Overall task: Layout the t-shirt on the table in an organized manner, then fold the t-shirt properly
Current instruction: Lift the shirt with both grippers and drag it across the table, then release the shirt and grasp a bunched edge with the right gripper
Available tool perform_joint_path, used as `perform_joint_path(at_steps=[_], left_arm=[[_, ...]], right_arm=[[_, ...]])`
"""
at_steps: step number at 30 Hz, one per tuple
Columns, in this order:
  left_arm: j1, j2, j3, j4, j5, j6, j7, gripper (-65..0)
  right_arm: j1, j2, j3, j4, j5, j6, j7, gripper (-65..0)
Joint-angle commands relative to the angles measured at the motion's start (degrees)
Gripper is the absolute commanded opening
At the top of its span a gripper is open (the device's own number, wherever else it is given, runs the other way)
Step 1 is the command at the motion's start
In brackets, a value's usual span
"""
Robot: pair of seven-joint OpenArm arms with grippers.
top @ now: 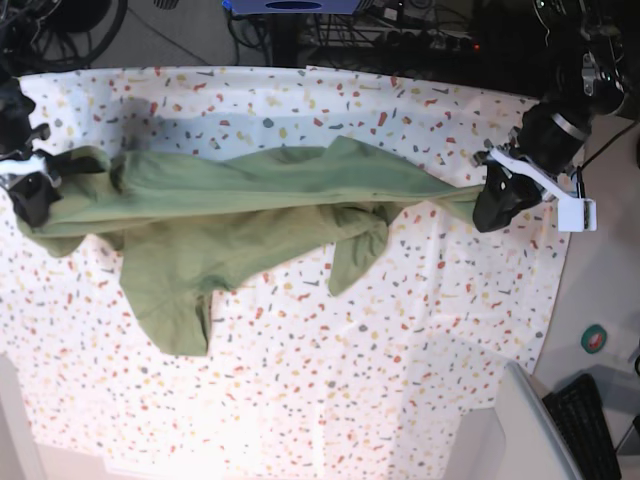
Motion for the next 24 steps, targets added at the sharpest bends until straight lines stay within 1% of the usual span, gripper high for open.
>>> perform_joint_path(at_steps=[1,2,5,7,9,11,13,14,16,19,21,23,24], left_arm=[[-1.9,0.02,-0.17,0.72,-0.87,0.57,-0.92,-65.0],[-3.66,0.63,-0.26,0.63,-0.87,0.84,-0.39,-65.0],[-8.4,1.78,-0.26,0.63,-0.87,0.92,1.98,-65.0],[-11.74,3.01,-0.35,0.54,-0.78,0.92,3.56,-65.0],[-15.61,4.59,-0.35,0.37,-0.52,1.1,5.32,-65.0],[-19.39,5.64,-0.17,-0.95,-0.52,3.12,6.02,-65.0],[-23.7,6.79,-0.08,-3.94,-0.52,6.99,6.11,-65.0],[-25.99,7.23,-0.08,-6.05,-0.52,8.48,6.11,-65.0],[-30.29,7.4,-0.08,-10.36,-0.43,9.71,6.02,-65.0],[-38.56,7.49,-0.08,-20.29,-0.08,9.8,5.23,-65.0],[-44.8,7.75,0.8,-28.12,4.14,9.8,1.63,-65.0],[-49.99,8.37,4.58,-35.5,10.21,9.8,-3.47,-65.0],[-52.27,8.46,6.6,-39.19,13.37,9.8,-6.55,-65.0]], right_arm=[[2.26,1.56,0.5,0.92,0.81,0.17,0.46,-65.0],[4.2,1.91,0.5,0.92,0.81,0.17,-1.38,-65.0],[9.74,2.26,0.41,0.83,0.72,0.17,-4.02,-65.0],[13.52,2.35,0.06,0.74,0.63,0.08,-4.46,-65.0],[18.53,3.23,-0.21,0.56,0.54,-0.01,-4.46,-65.0],[23.89,4.55,-2.32,-1.99,-0.95,-0.01,-4.99,-65.0],[29.69,6.39,-5.66,-6.56,-4.73,-0.01,-4.81,-65.0],[33.03,7.1,-7.68,-10.07,-6.93,-0.01,-4.72,-65.0],[39.36,7.89,-10.67,-17.19,-10.18,-0.01,-4.02,-65.0],[50.0,8.94,-15.24,-32.84,-14.14,-0.01,1.61,-65.0],[58.44,10.35,-18.49,-47.0,-16.33,-0.01,7.5,-65.0],[65.56,12.37,-22.27,-60.54,-17.48,-0.01,11.19,-65.0],[68.9,13.34,-23.94,-66.69,-17.83,-0.01,12.86,-57.0]])
